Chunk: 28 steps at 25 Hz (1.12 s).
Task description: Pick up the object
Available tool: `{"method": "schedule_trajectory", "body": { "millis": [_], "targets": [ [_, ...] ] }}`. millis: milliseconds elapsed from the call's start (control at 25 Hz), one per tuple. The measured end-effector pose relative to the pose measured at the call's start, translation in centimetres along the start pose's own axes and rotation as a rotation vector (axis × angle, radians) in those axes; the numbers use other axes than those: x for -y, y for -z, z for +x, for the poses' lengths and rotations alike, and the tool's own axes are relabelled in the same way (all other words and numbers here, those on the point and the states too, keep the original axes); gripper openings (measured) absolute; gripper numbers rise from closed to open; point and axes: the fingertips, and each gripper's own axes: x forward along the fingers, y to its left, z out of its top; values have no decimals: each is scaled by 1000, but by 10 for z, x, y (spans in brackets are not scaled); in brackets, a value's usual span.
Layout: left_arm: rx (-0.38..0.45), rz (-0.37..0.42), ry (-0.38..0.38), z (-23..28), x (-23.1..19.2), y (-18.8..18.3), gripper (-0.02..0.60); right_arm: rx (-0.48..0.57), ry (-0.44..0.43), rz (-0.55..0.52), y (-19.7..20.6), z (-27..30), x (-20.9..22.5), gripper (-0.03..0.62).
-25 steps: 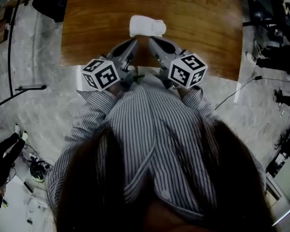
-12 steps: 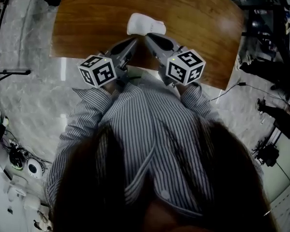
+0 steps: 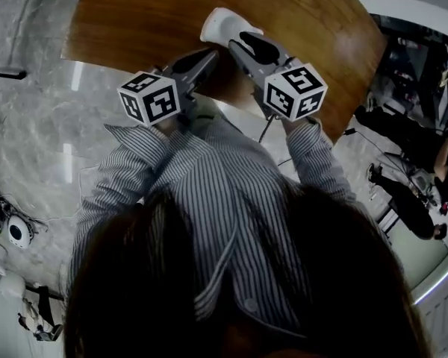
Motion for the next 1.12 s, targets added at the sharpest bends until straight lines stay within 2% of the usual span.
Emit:
{"method": "schedule_trajectory", "body": {
  "millis": [240,400,760,1120],
  "targets": [
    [25,-45,-30,-3,-10,5,2,-89,-35,-183,-4,15,0,202],
    [38,-67,-36,-3,-16,7,2,-164,-56,-265,2,24,4,271],
    [52,-94,-65,-5,-23,16,2,-368,-24,-565,28,34,21,375],
    [60,-112,-93,-11,-33,19,2,-461,-37,-628,44,52,28,417]
  ]
}}
